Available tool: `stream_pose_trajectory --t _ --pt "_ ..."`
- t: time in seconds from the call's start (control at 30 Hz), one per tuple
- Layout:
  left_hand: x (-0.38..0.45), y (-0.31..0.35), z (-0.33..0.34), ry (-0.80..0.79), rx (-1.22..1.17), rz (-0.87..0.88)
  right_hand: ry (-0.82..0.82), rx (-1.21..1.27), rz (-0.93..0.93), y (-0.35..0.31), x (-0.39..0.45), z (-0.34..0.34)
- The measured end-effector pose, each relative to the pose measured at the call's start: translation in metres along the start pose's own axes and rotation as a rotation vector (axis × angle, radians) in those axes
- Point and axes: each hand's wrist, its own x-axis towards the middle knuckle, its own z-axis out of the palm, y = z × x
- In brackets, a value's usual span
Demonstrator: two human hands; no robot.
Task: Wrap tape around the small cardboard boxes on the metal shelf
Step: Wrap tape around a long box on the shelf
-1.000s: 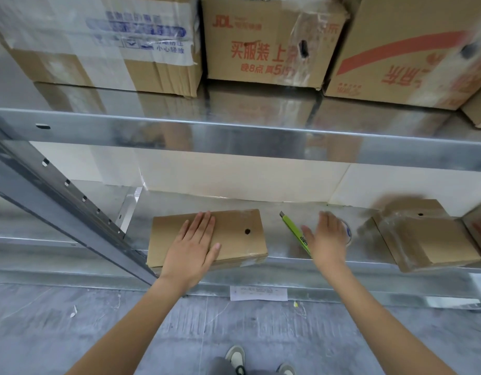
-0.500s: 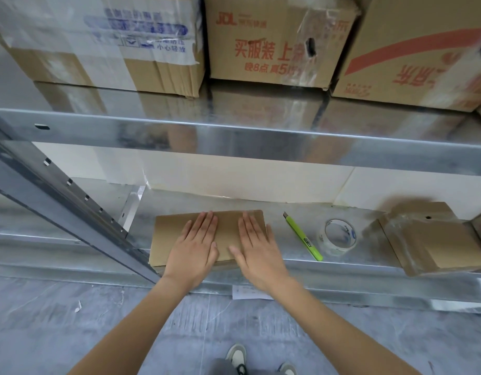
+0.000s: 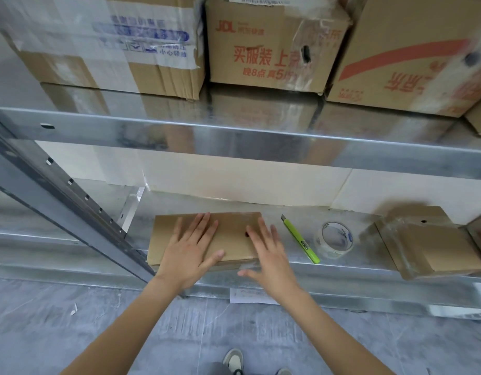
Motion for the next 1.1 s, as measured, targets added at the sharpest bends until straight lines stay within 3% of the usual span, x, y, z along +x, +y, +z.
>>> stream_pose_trajectory --t 0.13,0.23,0.33,0.47,0.67,0.73,0.83,0.9,1.0,1.1 --pt "-0.028 -0.018 -0.005 -0.012 -0.102 -0.319 -0.019 0.340 0.007 0.017 0.004 -0.007" --pt "-0.035 -0.026 -0.015 -0.046 -0.269 -0.312 -0.007 0.408 0.018 0.020 0.008 -0.012" --pt "-0.027 -0.029 -0.033 0.027 -0.345 -0.323 0.030 0.473 0.062 0.019 0.015 -0.028" --pt "-0.001 -0.037 -0.051 0.062 -0.400 -0.318 0.024 0.407 0.124 0.014 0.027 -0.054" --pt "0.032 -0.017 -0.036 0.073 -0.214 -0.384 -0.076 0.416 0.369 -0.006 0.062 -0.059" --pt "0.030 -0.010 -0.031 0.110 -0.120 -0.292 -0.046 0.272 0.380 -0.010 0.070 -0.058" --pt "0.027 -0.012 -0.031 0.152 -0.121 -0.253 0.067 -0.143 0.186 -0.025 0.072 -0.049" --pt "0.028 -0.013 -0.031 0.154 -0.106 -0.250 0.035 -0.276 0.139 -0.037 0.073 -0.038" --pt "0.030 -0.011 -0.031 0.140 -0.102 -0.259 0.011 -0.380 0.165 -0.045 0.066 -0.032" --pt "0.032 -0.013 -0.031 0.128 -0.098 -0.263 0.052 -0.361 0.069 -0.048 0.025 -0.021"
